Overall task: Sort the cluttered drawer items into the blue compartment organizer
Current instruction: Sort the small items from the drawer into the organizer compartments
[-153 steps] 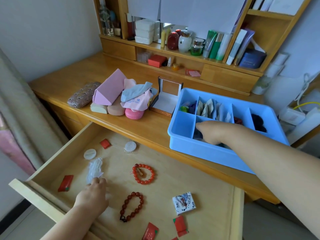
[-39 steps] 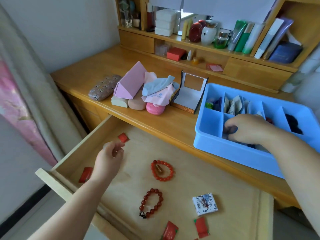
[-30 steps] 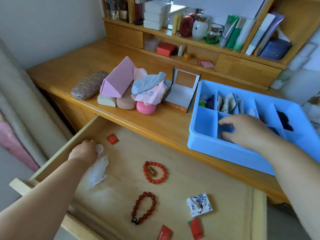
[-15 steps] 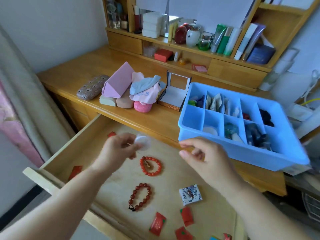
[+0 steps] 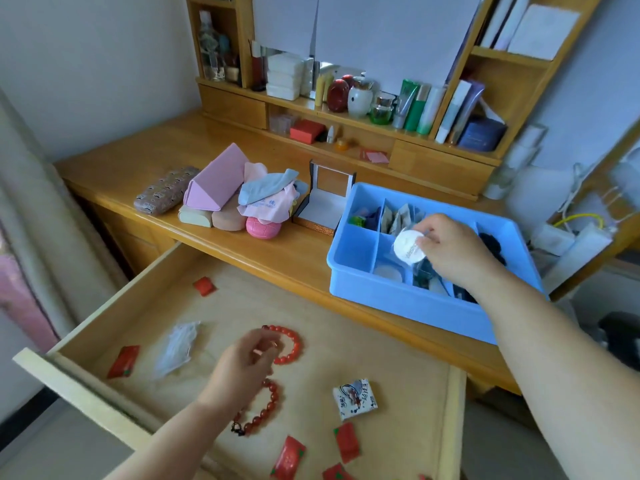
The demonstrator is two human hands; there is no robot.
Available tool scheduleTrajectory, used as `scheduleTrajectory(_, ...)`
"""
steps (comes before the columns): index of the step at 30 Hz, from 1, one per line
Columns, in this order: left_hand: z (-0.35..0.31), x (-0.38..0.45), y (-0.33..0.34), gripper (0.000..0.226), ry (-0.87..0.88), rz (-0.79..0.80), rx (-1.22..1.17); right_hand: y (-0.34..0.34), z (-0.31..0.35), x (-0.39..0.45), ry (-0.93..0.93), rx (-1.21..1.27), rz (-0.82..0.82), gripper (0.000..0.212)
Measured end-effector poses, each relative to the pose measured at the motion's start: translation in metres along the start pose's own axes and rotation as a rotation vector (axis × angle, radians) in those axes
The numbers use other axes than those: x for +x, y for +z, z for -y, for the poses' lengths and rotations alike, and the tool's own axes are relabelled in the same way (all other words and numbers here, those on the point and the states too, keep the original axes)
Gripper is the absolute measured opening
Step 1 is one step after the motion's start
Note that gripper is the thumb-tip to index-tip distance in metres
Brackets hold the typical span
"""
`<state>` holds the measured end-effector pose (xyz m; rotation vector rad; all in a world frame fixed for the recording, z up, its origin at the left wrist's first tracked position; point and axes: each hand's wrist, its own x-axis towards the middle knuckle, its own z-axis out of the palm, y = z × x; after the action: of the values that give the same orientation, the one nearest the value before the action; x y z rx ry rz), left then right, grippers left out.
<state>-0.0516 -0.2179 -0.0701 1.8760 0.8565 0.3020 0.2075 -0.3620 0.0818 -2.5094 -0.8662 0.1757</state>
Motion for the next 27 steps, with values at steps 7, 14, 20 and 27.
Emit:
scheduleTrajectory(7,0.051,0.009,-0.006,0.019,-0.110,-0.076,0.149,0.026,0.001,0.015,-0.010,-0.160,0.260,0.006)
scheduleTrajectory(14,0.040,-0.011,0.025,0.020,-0.007,0.373,0.605,0.037,-0.009,0.015,-0.039,-0.219,0.092,0.032)
scheduleTrajectory(20,0.031,-0.024,0.065,0.044,-0.080,0.629,1.082,0.043,-0.018,-0.021,-0.187,0.199,-0.383,0.016)
scheduleTrajectory(27,0.030,-0.034,0.067,0.013,0.008,0.668,0.872,0.071,-0.012,-0.101,-0.458,0.230,-0.469,0.011)
